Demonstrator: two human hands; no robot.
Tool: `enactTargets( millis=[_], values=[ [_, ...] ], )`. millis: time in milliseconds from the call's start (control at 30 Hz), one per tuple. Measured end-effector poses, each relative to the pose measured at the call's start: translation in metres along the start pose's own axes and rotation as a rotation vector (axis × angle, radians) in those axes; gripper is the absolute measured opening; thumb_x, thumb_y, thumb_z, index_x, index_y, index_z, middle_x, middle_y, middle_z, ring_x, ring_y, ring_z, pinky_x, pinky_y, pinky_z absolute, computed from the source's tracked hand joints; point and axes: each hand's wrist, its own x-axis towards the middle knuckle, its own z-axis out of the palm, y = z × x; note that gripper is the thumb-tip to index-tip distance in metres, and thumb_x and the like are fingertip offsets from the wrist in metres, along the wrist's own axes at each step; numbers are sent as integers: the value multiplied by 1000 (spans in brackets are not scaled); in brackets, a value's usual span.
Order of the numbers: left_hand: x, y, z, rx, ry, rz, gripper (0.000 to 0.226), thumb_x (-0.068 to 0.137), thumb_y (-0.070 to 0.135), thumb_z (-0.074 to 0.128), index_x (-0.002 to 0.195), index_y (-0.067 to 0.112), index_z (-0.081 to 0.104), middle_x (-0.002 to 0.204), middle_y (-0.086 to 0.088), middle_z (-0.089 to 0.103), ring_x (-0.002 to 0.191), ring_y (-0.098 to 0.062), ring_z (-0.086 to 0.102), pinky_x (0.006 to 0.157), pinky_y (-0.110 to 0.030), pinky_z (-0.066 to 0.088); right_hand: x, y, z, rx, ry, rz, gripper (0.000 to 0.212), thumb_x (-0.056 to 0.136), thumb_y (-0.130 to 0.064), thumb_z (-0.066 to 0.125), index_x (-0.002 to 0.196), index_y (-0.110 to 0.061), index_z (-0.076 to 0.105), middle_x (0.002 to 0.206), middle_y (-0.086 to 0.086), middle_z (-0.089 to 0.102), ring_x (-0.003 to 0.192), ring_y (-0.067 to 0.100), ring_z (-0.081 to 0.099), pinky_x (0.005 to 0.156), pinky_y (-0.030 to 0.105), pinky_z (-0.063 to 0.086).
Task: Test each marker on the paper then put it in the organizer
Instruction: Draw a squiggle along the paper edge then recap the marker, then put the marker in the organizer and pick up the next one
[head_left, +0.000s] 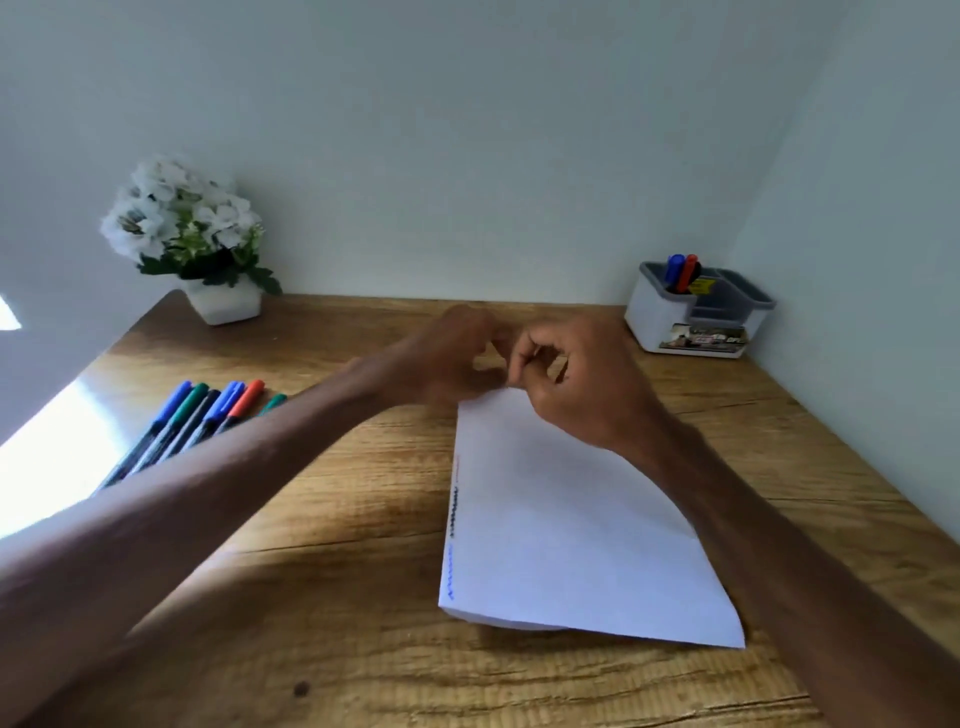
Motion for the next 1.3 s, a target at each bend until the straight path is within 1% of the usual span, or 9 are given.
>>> enactTargets(
  millis=[200, 367, 467, 533, 667, 767, 867, 1000, 1300],
  values=[
    [-74, -33, -36, 177, 56, -236, 15, 85, 31, 75, 100, 31, 73, 112, 5, 74, 110, -20, 66, 92, -36, 50, -13, -19, 17, -1, -457, -24, 13, 79, -23, 67, 85, -31, 76, 88, -22, 71, 90, 3, 64, 66, 14, 42],
    [-126, -55, -47, 413, 122, -593, 34, 84, 47, 75, 114, 33, 66, 132, -8, 62, 129, -33, 47, 103, -49, 37, -15, -17, 24, -88, -473, 21, 19, 86, -44, 73, 103, -35, 72, 108, -20, 67, 95, 1, 60, 78, 26, 51],
    [-145, -65, -53, 452, -25, -852, 67, 78, 82, 55, 122, 31, 57, 124, -19, 52, 122, -41, 42, 100, -59, 40, -15, -18, 25, -161, -457, 51, 25, 89, -54, 68, 108, -37, 69, 113, -17, 65, 94, 2, 60, 81, 31, 54],
    [-150, -63, -56, 476, -112, -921, 73, 81, 86, 47, 126, 29, 52, 122, -19, 46, 112, -39, 45, 95, -58, 47, -15, -17, 25, -169, -453, 65, 27, 90, -56, 66, 109, -37, 69, 115, -16, 65, 94, 2, 60, 81, 32, 55],
    [-153, -51, -64, 477, -238, -933, 67, 87, 83, 41, 131, 34, 47, 112, -10, 40, 102, -29, 49, 90, -47, 54, -15, -17, 25, -178, -451, 65, 27, 91, -54, 65, 110, -36, 69, 114, -15, 66, 96, 4, 61, 81, 33, 55],
    [-154, -57, -53, 411, -331, -980, 72, 82, 91, 25, 136, 44, 32, 142, -19, 36, 133, -43, 40, 104, -63, 42, -16, -17, 25, -179, -452, 77, 27, 91, -54, 66, 111, -35, 69, 115, -14, 65, 96, 5, 61, 79, 31, 54],
    [-158, -53, -30, 279, -209, -992, 60, 94, 77, 15, 145, 47, 14, 161, -17, 15, 148, -49, 13, 109, -74, 29, -16, -18, 25, -177, -459, 82, 27, 92, -52, 66, 113, -35, 70, 115, -14, 65, 97, 4, 60, 78, 29, 54],
    [-153, -36, -15, 327, -13, -836, 53, 102, 63, 14, 149, 38, 20, 160, -12, 23, 148, -42, 18, 105, -74, 28, -16, -20, 24, -171, -454, 74, 25, 93, -50, 66, 112, -34, 70, 112, -12, 66, 96, 5, 60, 82, 33, 55],
    [-92, -34, 5, 290, -40, -708, 48, 107, 49, 22, 152, 31, 24, 166, -14, 14, 153, -42, 6, 110, -80, 12, -16, -20, 25, -168, -459, 97, 26, 92, -51, 66, 113, -36, 69, 113, -14, 64, 95, 2, 59, 75, 24, 51]
  ],
)
